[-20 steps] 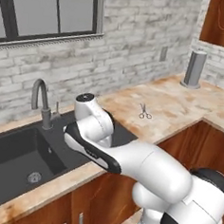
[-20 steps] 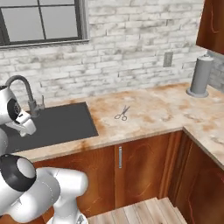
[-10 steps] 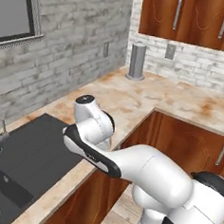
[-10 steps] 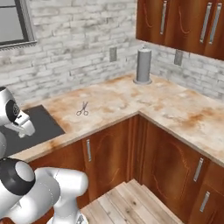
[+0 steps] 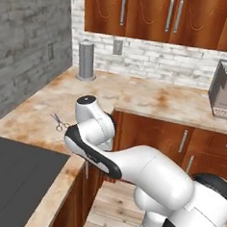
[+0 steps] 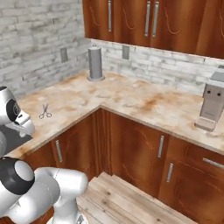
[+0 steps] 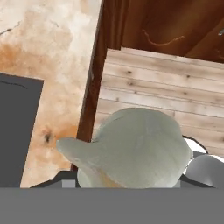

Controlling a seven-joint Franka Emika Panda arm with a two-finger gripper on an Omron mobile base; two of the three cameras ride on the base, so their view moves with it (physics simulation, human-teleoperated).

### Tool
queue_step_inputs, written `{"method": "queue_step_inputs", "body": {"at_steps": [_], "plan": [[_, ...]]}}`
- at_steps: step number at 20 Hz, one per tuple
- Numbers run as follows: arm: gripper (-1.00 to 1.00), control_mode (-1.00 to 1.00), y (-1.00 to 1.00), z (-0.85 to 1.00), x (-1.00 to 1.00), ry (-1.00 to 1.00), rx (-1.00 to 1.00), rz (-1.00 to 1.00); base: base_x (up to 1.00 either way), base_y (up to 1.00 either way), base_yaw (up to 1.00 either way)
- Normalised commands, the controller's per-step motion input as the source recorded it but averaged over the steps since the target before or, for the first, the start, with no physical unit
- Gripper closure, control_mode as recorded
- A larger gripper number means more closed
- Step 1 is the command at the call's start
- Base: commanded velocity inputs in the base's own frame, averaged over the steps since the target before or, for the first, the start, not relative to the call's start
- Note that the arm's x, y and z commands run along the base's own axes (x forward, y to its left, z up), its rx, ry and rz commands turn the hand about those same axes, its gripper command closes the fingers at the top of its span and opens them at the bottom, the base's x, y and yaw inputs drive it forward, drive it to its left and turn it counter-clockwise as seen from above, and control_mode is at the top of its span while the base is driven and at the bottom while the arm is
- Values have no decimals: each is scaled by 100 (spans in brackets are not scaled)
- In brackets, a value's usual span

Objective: Turn on the sink faucet. Then move the garlic from the counter to the sink. Turn off the sink. Move the vegetable from the sink to the pot next to the stove. Finally move the pot to the front right burner.

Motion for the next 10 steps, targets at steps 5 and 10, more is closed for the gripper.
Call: {"method": "queue_step_inputs", "body": {"at_steps": [5, 10], "plan": [[100, 100, 0, 0, 0, 0, 0, 0, 0, -1, -51], [100, 100, 0, 0, 0, 0, 0, 0, 0, -19, -47]]}}
